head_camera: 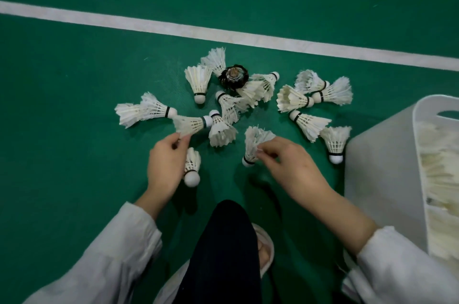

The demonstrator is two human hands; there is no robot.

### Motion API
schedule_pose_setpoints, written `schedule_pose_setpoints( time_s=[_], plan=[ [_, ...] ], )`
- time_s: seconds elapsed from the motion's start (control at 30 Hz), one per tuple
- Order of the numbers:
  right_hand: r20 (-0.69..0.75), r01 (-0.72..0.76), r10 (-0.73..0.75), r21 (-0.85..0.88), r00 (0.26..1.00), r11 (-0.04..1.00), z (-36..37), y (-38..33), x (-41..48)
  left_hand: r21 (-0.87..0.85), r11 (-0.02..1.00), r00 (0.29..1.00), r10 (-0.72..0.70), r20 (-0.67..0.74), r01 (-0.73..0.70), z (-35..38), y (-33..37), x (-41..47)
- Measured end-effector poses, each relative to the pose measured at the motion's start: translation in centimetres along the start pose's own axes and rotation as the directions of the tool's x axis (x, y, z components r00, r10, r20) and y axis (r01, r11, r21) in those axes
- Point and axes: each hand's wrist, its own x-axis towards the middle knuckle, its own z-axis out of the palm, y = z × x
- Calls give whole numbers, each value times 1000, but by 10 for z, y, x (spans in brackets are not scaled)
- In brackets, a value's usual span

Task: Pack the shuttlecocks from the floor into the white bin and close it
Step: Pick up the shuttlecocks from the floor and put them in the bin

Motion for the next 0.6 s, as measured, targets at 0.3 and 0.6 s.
schedule_pose_setpoints(
  time_s=[0.3, 0.6],
  plan=[
    [-128, 131, -137, -57, 982, 990, -145, -14, -65, 433, 611, 733, 649, 206, -663, -44, 83, -66],
    [-239, -165, 182, 91, 954, 982, -188, 74, -179, 145, 355, 383, 841, 382, -924, 13, 190, -147]
  ],
)
